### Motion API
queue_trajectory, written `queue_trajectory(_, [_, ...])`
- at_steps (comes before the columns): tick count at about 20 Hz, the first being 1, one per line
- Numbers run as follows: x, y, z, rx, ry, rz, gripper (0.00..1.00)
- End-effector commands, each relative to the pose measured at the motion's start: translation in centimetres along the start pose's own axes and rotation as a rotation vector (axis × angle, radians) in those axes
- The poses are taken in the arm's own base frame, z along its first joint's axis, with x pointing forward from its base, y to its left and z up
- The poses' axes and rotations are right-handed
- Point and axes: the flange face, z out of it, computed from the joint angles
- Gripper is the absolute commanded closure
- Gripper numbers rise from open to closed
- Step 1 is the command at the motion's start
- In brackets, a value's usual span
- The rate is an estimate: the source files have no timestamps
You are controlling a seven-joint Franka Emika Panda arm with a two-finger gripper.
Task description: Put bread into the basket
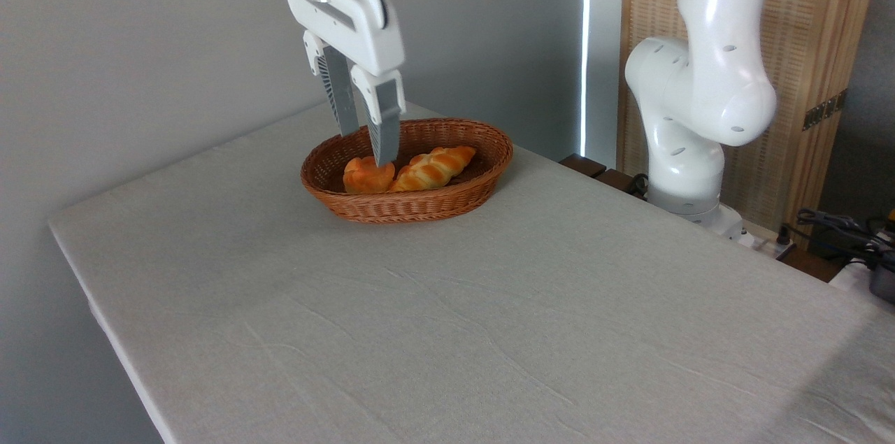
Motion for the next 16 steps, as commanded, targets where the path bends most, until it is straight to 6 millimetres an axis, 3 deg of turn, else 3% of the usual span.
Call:
queue_trajectory(1, [1.7,-7.5,-1.6,0.042,0.039,-0.076,0.0])
queue_trajectory(2, [1.9,-8.7,-2.1,0.056,0.048,-0.093,0.0])
queue_trajectory(4, [-0.2,-11.0,-3.4,0.073,0.067,-0.137,0.0])
queue_trajectory(7, [-1.5,-11.5,-4.0,0.067,0.064,-0.156,0.0])
queue_trajectory(11, [-0.8,-10.6,-4.0,0.063,0.06,-0.142,0.0])
queue_trajectory(13, [1.2,-8.7,-3.5,0.056,0.055,-0.097,0.0])
queue_trajectory(16, [2.4,-7.0,-2.4,0.035,0.019,-0.055,0.0])
